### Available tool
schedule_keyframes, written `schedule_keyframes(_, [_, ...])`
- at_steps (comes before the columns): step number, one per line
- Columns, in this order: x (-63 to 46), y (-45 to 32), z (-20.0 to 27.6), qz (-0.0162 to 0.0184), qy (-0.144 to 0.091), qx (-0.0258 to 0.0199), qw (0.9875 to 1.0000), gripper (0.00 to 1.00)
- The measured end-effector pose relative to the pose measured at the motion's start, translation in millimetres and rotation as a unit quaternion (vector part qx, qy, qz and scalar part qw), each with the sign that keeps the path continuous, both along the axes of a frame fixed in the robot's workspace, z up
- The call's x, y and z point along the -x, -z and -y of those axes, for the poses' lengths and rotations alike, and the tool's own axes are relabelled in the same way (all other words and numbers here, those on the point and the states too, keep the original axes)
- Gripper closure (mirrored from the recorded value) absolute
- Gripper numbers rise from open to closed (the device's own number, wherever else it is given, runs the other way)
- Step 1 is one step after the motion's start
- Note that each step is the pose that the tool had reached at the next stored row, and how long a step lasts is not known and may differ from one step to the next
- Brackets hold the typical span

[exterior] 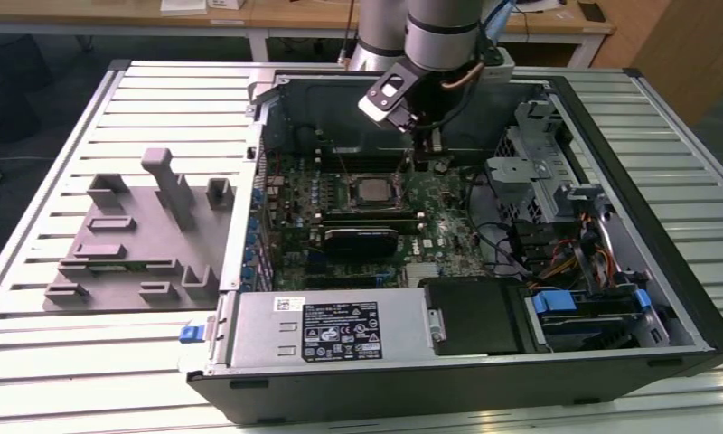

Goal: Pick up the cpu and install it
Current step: 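Close the cpu cover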

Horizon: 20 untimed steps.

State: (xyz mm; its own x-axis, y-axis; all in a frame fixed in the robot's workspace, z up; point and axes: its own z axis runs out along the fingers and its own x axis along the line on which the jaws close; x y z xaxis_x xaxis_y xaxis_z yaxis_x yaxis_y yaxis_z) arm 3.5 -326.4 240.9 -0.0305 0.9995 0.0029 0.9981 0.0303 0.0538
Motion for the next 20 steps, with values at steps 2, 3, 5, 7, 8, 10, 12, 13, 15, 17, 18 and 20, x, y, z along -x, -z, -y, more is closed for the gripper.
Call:
schedule_keyframes(2, [6.6,0.0,0.0,0.0001,0.0,0.0,1.0,0.89])
schedule_keyframes(3, [8.9,-0.1,0.0,0.0001,0.0,0.0001,1.0,0.89])
schedule_keyframes(5, [13.4,-0.1,0.0,0.0001,0.0,0.0,1.0,0.89])
schedule_keyframes(7, [18.1,-0.1,0.0,0.0001,0.0,0.0,1.0,0.89])
schedule_keyframes(8, [21.2,0.0,0.0,0.0001,0.0,0.0,1.0,0.89])
schedule_keyframes(10, [27.3,-0.1,0.0,0.0001,0.0,0.0,1.0,0.89])
schedule_keyframes(12, [33.3,-0.1,0.0,0.0001,0.0,0.0,1.0,0.89])
schedule_keyframes(13, [35.8,0.0,0.0,0.0001,0.0,0.0,1.0,0.89])
schedule_keyframes(15, [39.7,0.0,0.0,0.0001,0.0,-0.0001,1.0,0.89])
schedule_keyframes(17, [43.7,0.2,0.0,0.0001,0.0,0.0,1.0,0.89])
schedule_keyframes(18, [45.6,0.5,0.0,0.0002,0.0,-0.0001,1.0,0.89])
schedule_keyframes(20, [49.1,1.0,0.0,0.0001,0.0,0.0,1.0,0.89])
